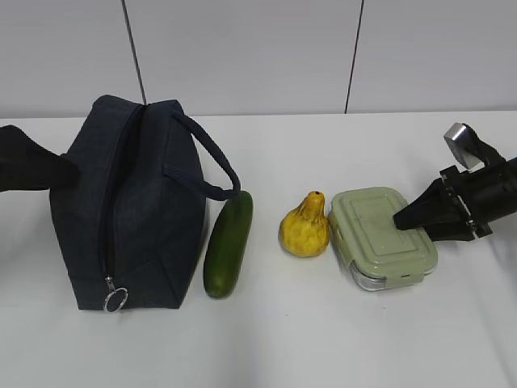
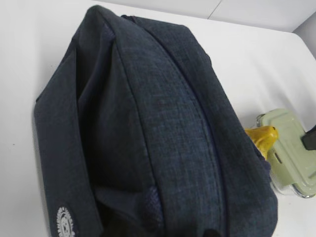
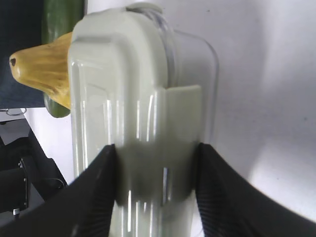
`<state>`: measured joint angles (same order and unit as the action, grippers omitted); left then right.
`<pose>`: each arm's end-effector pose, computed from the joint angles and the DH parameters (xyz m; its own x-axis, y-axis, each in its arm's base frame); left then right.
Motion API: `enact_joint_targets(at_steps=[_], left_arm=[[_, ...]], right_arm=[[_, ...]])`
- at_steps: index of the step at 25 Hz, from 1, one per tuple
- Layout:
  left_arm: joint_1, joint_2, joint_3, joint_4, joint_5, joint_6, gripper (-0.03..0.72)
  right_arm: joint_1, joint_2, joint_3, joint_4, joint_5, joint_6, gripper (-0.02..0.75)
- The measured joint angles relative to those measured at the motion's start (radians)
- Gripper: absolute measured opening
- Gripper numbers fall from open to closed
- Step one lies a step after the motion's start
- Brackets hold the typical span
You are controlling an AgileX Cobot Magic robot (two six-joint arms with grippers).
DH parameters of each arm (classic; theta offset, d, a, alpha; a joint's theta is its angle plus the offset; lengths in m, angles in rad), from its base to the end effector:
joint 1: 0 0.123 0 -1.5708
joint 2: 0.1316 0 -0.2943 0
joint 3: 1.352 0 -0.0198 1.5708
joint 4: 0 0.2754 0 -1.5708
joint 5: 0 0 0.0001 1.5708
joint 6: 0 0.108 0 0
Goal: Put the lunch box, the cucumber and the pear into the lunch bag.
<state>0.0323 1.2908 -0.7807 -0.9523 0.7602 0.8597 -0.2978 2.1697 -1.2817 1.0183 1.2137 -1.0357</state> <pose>0.2712 -0.0520 0.2476 -0.7773 0.0288 -0.6284 0.3616 0.8379 -0.4089 0.3985 -0.0322 0.0943 -0.9726 -0.0150 -0.2319 -0.1931 0.6070 0.7709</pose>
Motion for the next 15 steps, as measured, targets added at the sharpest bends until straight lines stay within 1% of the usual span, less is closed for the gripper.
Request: enact_joint_targets(at_steps=[4,6,8,12,13,15], left_arm=[[-0.009,0.046,0.000,-0.034,0.012,0.000,0.288],[-0.017,0.074,0.000,-0.032,0.012,0.001,0.266],[-0.019,0.093,0.000,-0.031,0.012,0.001,0.219],[-0.020,0.102,-0.001,-0.037,0.006,0.001,0.062],[-0.020,0.102,-0.001,-0.042,0.006,0.001,0.036],[-0.020,0.102,-0.001,-0.048,0.006,0.002,0.013]], right_arm=[[0.000,0.000,0.000,0.000,0.000,0.000,0.350],[0.000,0.000,0.000,0.000,0.000,0.000,0.350],[0.000,0.000,0.000,0.000,0.000,0.000,0.350],[0.000,0.000,0.000,0.000,0.000,0.002,0.350],[0.000,0.000,0.000,0.000,0.000,0.002,0.350],[0.000,0.000,0.000,0.000,0.000,0.002,0.349]])
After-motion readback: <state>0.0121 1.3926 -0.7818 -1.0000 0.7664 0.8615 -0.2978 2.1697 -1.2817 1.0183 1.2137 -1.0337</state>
